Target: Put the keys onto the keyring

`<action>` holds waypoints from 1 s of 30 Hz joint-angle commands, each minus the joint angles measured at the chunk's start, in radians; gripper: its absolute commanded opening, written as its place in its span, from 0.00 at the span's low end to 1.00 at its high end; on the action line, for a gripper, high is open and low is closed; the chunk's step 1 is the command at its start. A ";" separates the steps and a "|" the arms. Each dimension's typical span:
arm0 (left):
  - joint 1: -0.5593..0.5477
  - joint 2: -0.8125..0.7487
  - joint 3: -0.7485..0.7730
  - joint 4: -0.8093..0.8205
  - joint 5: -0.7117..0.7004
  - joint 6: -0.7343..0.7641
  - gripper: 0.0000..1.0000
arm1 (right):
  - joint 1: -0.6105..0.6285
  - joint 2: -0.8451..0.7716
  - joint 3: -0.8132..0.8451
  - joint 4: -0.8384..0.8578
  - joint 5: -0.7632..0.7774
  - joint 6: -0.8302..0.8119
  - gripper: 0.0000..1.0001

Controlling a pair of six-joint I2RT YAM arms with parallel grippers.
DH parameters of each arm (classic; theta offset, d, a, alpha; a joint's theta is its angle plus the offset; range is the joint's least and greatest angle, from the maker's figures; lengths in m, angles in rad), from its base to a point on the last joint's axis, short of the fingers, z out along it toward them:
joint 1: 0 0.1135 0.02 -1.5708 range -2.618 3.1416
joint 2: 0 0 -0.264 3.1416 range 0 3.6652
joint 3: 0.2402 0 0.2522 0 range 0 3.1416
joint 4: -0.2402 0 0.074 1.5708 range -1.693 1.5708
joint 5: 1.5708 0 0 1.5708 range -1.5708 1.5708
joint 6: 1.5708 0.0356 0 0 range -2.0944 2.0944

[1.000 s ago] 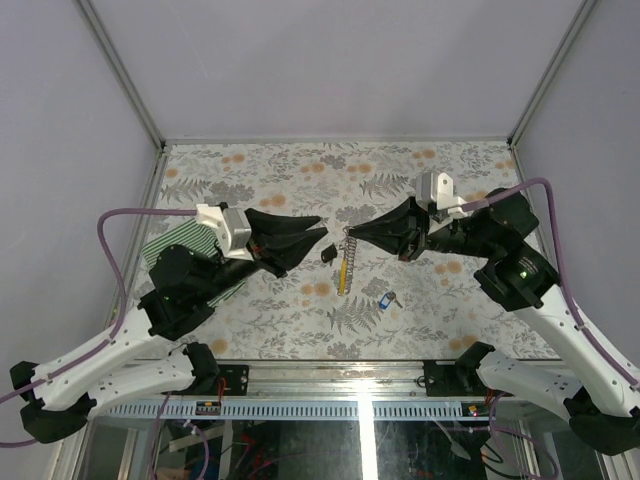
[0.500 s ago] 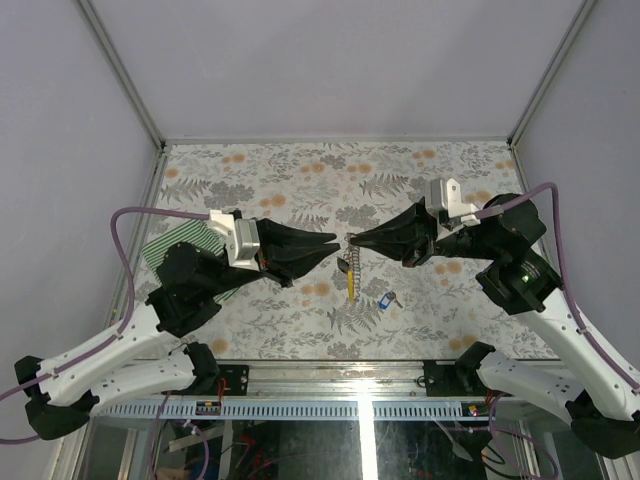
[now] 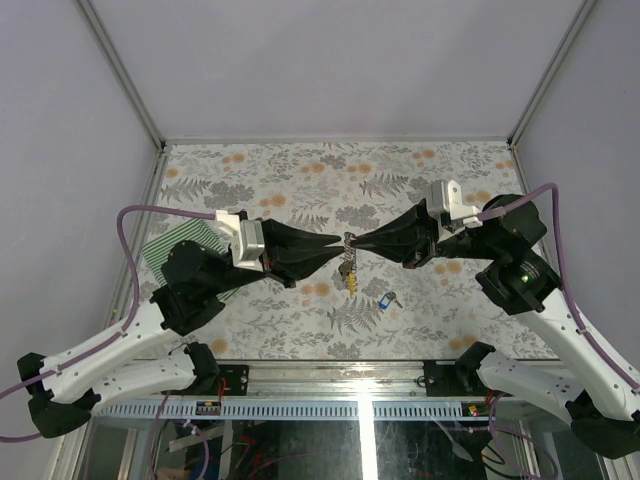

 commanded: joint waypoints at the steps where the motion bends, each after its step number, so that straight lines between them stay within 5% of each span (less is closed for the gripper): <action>1: -0.004 0.006 0.030 0.089 0.051 -0.006 0.21 | 0.005 -0.008 0.006 0.085 -0.023 0.013 0.00; 21: -0.004 0.034 0.044 0.124 0.082 -0.009 0.18 | 0.005 0.000 0.007 0.068 -0.053 0.011 0.00; 30: -0.004 0.040 0.049 0.139 0.092 -0.011 0.09 | 0.005 -0.003 -0.001 0.059 -0.057 0.004 0.00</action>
